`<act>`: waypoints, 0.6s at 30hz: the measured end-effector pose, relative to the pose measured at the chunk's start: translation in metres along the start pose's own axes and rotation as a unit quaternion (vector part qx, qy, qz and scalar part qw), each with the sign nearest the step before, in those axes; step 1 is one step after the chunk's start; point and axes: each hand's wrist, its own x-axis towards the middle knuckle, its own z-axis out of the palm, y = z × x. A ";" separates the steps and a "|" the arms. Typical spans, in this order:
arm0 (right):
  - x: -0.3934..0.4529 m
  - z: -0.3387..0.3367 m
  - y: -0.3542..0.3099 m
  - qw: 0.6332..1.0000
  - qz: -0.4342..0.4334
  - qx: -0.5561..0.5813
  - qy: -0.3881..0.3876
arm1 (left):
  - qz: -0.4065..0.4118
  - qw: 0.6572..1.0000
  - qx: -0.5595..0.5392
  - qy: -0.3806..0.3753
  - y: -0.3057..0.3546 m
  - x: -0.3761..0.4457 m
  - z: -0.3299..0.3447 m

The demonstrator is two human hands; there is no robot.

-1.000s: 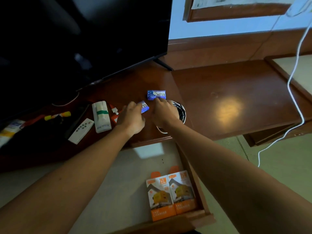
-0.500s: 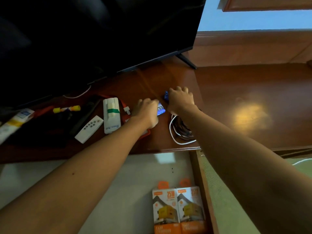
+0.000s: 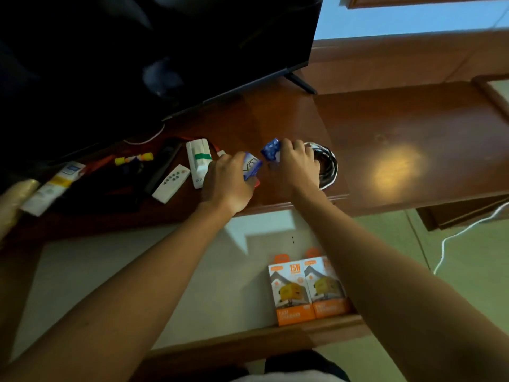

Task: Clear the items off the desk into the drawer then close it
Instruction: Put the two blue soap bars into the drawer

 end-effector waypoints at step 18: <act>-0.166 0.096 0.002 0.962 0.128 0.067 -0.232 | -0.073 0.969 -0.025 -0.233 -0.084 -0.187 0.064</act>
